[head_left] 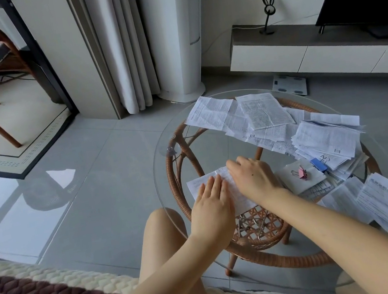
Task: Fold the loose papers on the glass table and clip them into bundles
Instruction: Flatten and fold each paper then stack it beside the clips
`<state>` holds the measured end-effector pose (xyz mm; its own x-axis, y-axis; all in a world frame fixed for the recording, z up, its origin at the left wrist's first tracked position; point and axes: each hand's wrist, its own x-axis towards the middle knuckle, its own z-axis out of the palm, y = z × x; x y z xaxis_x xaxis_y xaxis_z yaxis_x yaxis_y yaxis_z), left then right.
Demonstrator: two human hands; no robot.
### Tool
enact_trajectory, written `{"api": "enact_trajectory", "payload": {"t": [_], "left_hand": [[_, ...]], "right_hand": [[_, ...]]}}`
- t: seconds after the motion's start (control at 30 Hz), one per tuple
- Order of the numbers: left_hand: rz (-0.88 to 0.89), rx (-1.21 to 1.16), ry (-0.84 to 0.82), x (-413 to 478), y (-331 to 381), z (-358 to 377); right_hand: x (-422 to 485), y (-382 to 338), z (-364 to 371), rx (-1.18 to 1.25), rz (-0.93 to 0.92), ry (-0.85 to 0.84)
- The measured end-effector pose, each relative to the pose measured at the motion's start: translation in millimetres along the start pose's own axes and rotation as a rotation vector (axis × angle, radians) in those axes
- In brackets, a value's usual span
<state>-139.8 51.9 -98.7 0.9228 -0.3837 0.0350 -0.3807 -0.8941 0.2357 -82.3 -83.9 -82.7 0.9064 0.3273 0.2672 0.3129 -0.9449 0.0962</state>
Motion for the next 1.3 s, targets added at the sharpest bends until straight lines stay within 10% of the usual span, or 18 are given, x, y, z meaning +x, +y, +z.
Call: {"api": "enact_trajectory", "payload": {"t": [0.83, 1.07, 1.3], "left_hand": [[-0.080, 0.059, 0.088, -5, -3, 14], [-0.045, 0.105, 0.014, -4, -1, 7], [0.046, 0.134, -0.072, -6, -12, 2]], "right_hand": [[3, 3, 0, 0.074, 0.021, -0.160], [-18, -25, 3, 0.035, -0.066, 0.155], [-28, -13, 1, 0.209, -0.010, -0.256]]}}
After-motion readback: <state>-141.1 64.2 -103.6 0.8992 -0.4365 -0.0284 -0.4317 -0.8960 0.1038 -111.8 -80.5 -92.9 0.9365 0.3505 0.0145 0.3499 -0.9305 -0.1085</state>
